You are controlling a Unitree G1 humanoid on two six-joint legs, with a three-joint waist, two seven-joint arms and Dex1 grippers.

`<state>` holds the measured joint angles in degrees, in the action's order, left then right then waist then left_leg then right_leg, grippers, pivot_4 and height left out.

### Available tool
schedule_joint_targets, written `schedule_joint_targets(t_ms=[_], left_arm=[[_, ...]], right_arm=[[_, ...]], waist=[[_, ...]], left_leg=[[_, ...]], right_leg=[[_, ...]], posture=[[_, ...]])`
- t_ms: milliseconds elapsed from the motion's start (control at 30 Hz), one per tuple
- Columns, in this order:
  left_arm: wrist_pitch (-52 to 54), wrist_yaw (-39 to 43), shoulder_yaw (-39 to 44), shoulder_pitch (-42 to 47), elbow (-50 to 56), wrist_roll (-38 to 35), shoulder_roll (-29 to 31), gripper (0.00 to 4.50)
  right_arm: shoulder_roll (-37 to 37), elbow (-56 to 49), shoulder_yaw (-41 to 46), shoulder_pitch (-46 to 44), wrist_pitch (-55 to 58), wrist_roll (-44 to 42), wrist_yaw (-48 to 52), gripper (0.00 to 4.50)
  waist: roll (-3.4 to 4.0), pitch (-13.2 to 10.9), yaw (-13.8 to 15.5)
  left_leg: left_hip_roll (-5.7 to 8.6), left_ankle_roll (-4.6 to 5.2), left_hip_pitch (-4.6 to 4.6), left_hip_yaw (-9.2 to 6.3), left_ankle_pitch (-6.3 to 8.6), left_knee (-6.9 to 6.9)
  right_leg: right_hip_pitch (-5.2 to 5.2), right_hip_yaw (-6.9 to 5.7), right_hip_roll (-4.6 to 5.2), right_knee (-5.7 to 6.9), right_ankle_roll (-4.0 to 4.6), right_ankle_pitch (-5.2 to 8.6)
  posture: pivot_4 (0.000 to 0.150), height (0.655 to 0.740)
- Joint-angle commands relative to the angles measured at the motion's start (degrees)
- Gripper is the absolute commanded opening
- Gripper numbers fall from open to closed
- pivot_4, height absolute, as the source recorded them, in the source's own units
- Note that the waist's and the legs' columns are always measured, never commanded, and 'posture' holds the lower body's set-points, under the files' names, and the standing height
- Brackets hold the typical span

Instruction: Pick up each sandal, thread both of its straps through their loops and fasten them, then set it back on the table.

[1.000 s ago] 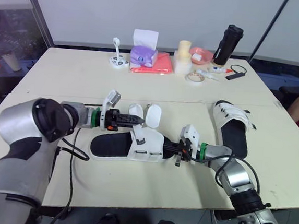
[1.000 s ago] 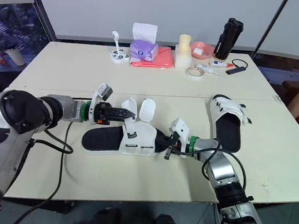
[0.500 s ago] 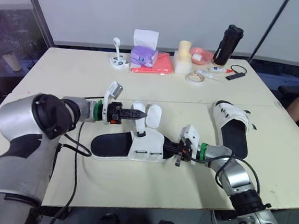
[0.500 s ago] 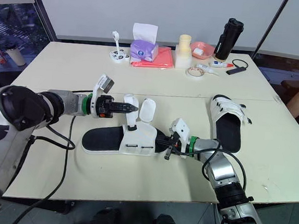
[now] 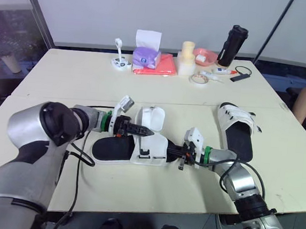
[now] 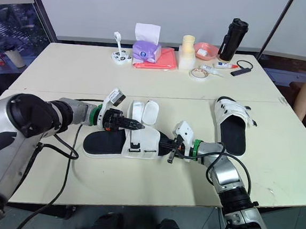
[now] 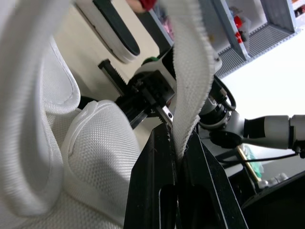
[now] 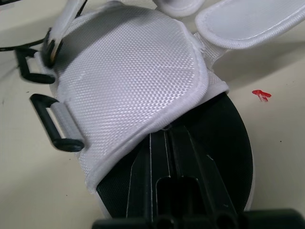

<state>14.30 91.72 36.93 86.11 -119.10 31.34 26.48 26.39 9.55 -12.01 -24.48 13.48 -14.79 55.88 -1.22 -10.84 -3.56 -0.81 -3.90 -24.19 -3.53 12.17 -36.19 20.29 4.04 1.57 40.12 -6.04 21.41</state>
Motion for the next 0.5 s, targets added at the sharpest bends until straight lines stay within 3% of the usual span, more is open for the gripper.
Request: schedule_joint_targets(t_ms=[33,500], left_arm=[[-0.4,0.8,1.8,0.1,-0.9,1.9,-0.4,0.06],[-6.5,0.8,1.7,-0.7,-0.9,5.7,1.0,0.06]], right_arm=[[-0.1,2.9,-1.4,2.1,2.0,3.3,-2.1,0.00],[-0.7,3.1,-1.4,2.1,1.8,3.3,-2.7,0.00]], waist=[[0.00,0.0,0.0],[0.00,0.0,-0.3]], left_leg=[[0.00,0.00,0.00,0.00,0.00,0.00],[0.00,0.00,0.02,0.00,0.00,0.02]], right_leg=[[0.00,0.00,0.00,0.00,0.00,0.00],[0.00,0.00,0.00,0.00,0.00,0.00]], posture=[[0.150,0.7400],[0.150,0.7400]])
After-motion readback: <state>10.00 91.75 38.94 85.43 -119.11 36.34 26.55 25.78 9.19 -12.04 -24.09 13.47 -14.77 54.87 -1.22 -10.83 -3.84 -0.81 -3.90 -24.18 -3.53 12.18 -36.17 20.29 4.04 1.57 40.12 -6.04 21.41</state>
